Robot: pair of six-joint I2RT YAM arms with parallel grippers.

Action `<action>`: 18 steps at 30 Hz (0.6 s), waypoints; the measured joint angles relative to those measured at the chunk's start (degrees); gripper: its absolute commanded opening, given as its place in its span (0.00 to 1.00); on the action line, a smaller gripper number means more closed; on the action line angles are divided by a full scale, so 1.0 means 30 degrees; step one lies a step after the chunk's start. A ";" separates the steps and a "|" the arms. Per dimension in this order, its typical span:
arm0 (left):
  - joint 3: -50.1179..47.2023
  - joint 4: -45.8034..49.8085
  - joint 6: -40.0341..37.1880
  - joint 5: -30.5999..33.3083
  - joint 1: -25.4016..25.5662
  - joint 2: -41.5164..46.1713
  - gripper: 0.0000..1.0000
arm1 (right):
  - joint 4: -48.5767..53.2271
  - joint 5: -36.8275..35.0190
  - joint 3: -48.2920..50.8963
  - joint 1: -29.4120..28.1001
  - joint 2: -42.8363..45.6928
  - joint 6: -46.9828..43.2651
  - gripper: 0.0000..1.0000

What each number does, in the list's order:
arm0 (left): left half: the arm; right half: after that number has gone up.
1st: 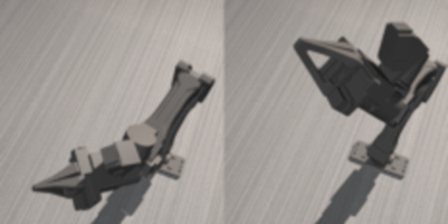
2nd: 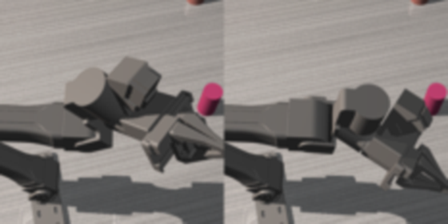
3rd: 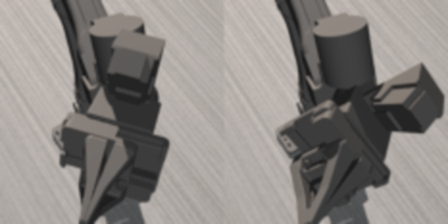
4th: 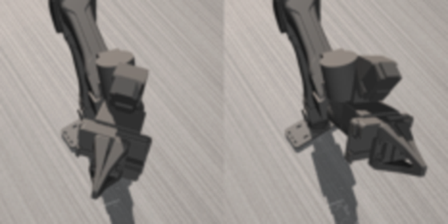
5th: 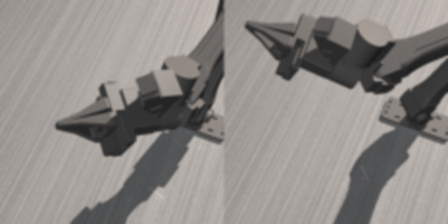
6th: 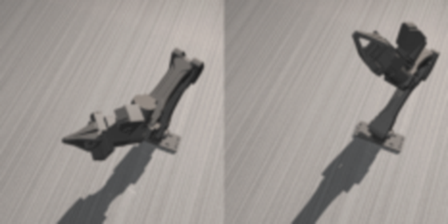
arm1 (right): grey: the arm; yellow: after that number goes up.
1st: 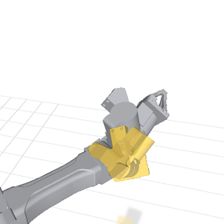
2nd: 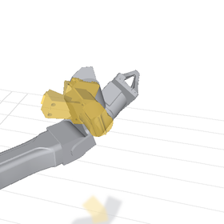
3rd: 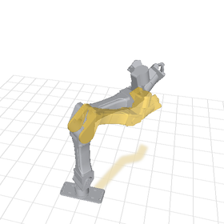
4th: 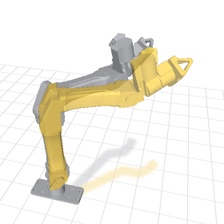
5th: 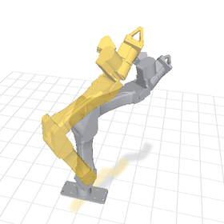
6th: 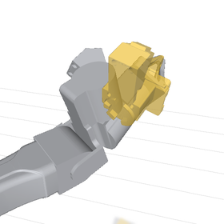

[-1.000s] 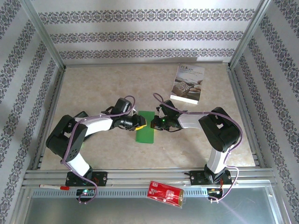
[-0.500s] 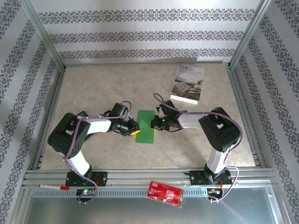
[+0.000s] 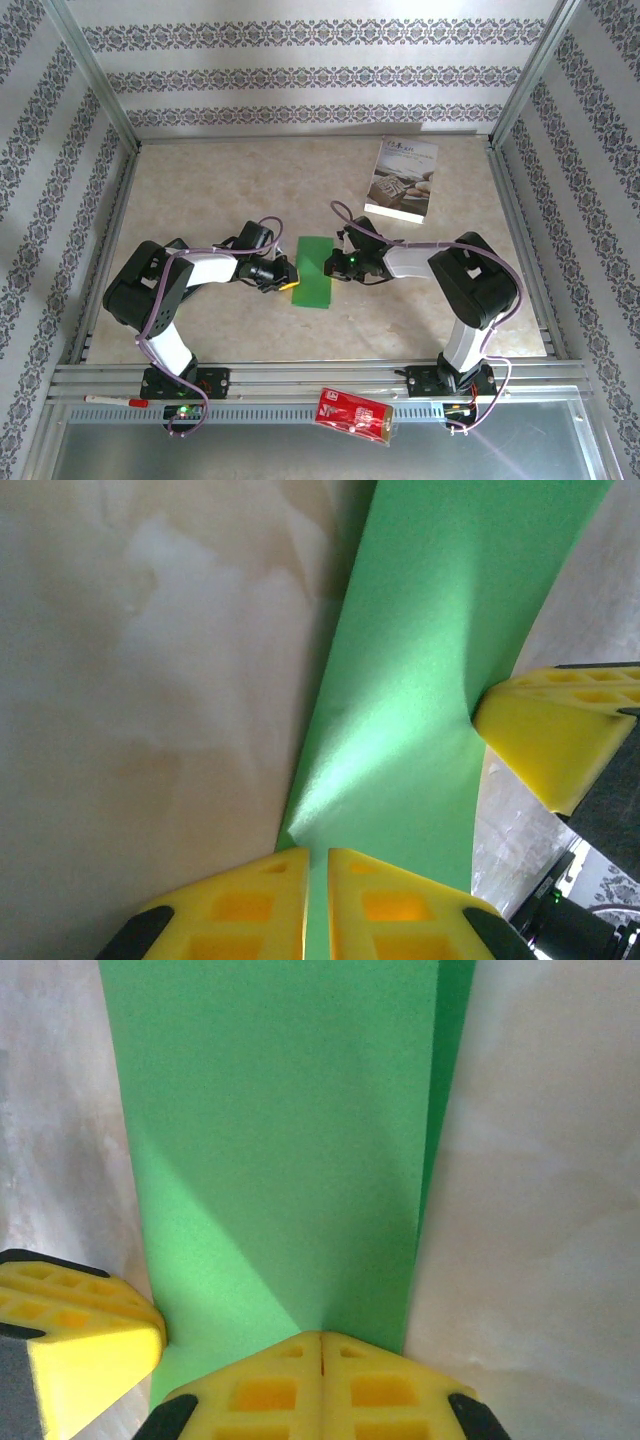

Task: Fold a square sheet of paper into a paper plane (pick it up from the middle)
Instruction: First fold the square sheet of paper in half at the center of the table.

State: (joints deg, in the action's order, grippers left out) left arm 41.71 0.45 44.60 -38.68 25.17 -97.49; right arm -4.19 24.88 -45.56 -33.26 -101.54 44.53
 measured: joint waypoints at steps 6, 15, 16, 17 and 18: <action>0.0138 0.0408 -0.0896 -0.0270 0.0066 -0.0197 0.02 | 0.0051 -0.0641 0.0321 -0.0262 0.0503 0.0605 0.00; 0.1275 0.1756 -0.2594 -0.0976 0.0066 -0.1027 0.00 | 0.2907 -0.1472 -0.0240 -0.0364 0.1260 0.0175 0.14; 0.1326 0.1872 -0.2754 -0.0976 0.0066 -0.1049 0.00 | 0.3053 -0.1486 -0.0306 -0.0364 0.1297 0.0175 0.16; 0.1406 0.2011 -0.2914 -0.0984 0.0066 -0.1086 0.00 | 0.3198 -0.1472 -0.0393 -0.0364 0.1341 0.0102 0.17; 0.1486 0.2149 -0.3089 -0.0991 0.0066 -0.1144 0.00 | 0.3264 -0.1406 -0.0510 -0.0364 0.1377 0.0080 0.19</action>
State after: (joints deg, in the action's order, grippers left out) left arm 46.17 6.90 35.33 -41.65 25.36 -100.92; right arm 5.61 20.67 -47.09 -34.35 -97.41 44.77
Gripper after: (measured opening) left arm 0.045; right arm 0.167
